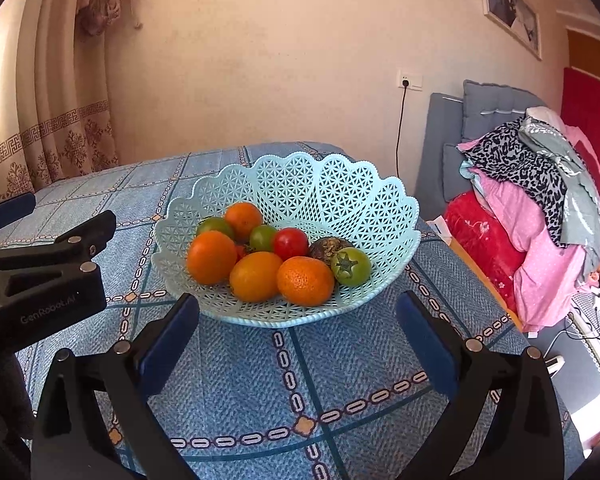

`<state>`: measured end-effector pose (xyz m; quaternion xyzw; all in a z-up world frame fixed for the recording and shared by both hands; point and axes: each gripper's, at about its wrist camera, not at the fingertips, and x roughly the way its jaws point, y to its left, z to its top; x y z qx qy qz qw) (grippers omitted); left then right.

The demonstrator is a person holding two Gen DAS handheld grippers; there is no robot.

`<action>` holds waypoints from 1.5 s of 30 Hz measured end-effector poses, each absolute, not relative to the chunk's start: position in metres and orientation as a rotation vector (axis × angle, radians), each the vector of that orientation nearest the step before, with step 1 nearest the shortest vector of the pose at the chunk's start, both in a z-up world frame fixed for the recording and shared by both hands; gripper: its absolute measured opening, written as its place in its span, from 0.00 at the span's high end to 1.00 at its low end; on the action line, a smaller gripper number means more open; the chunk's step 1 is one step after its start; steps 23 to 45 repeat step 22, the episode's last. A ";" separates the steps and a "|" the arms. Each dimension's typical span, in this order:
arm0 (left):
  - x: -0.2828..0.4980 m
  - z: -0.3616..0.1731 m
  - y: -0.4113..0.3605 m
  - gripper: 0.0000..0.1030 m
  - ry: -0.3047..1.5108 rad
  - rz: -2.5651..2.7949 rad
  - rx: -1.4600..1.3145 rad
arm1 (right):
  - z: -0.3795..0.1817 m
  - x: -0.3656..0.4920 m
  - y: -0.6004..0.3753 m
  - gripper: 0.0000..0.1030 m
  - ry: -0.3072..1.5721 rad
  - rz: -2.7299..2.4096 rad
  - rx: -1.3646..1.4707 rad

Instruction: Organize fruits

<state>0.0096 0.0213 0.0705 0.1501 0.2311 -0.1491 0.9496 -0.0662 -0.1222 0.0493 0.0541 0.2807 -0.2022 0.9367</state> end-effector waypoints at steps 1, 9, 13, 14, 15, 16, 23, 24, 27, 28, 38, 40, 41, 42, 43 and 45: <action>0.010 0.070 0.021 0.03 0.471 -0.303 0.305 | 0.049 -0.066 -0.122 0.05 0.577 -0.419 0.108; 0.009 0.070 0.020 0.03 0.470 -0.303 0.309 | 0.048 -0.067 -0.125 0.05 0.581 -0.425 0.114; 0.008 0.070 0.020 0.03 0.468 -0.303 0.310 | 0.046 -0.065 -0.129 0.05 0.594 -0.431 0.130; 0.007 0.070 0.019 0.03 0.468 -0.303 0.311 | 0.045 -0.065 -0.130 0.05 0.597 -0.428 0.134; 0.007 0.070 0.019 0.03 0.469 -0.302 0.311 | 0.044 -0.065 -0.131 0.05 0.599 -0.423 0.137; 0.007 0.070 0.019 0.03 0.471 -0.301 0.310 | 0.044 -0.064 -0.131 0.05 0.601 -0.423 0.139; 0.007 0.069 0.022 0.03 0.487 -0.287 0.308 | 0.043 -0.062 -0.128 0.05 0.612 -0.402 0.133; 0.007 0.069 0.022 0.03 0.487 -0.287 0.308 | 0.043 -0.062 -0.128 0.05 0.612 -0.402 0.133; 0.007 0.069 0.022 0.03 0.487 -0.287 0.308 | 0.043 -0.062 -0.128 0.05 0.612 -0.402 0.133; 0.007 0.069 0.022 0.03 0.487 -0.287 0.308 | 0.043 -0.062 -0.128 0.05 0.612 -0.402 0.133; 0.007 0.069 0.022 0.03 0.487 -0.287 0.308 | 0.043 -0.062 -0.128 0.05 0.612 -0.402 0.133; 0.007 0.069 0.022 0.03 0.487 -0.287 0.308 | 0.043 -0.062 -0.128 0.05 0.612 -0.402 0.133; 0.007 0.069 0.022 0.03 0.487 -0.287 0.308 | 0.043 -0.062 -0.128 0.05 0.612 -0.402 0.133; 0.007 0.069 0.022 0.03 0.487 -0.287 0.308 | 0.043 -0.062 -0.128 0.05 0.612 -0.402 0.133; 0.007 0.069 0.022 0.03 0.487 -0.287 0.308 | 0.043 -0.062 -0.128 0.05 0.612 -0.402 0.133; 0.007 0.069 0.022 0.03 0.487 -0.287 0.308 | 0.043 -0.062 -0.128 0.05 0.612 -0.402 0.133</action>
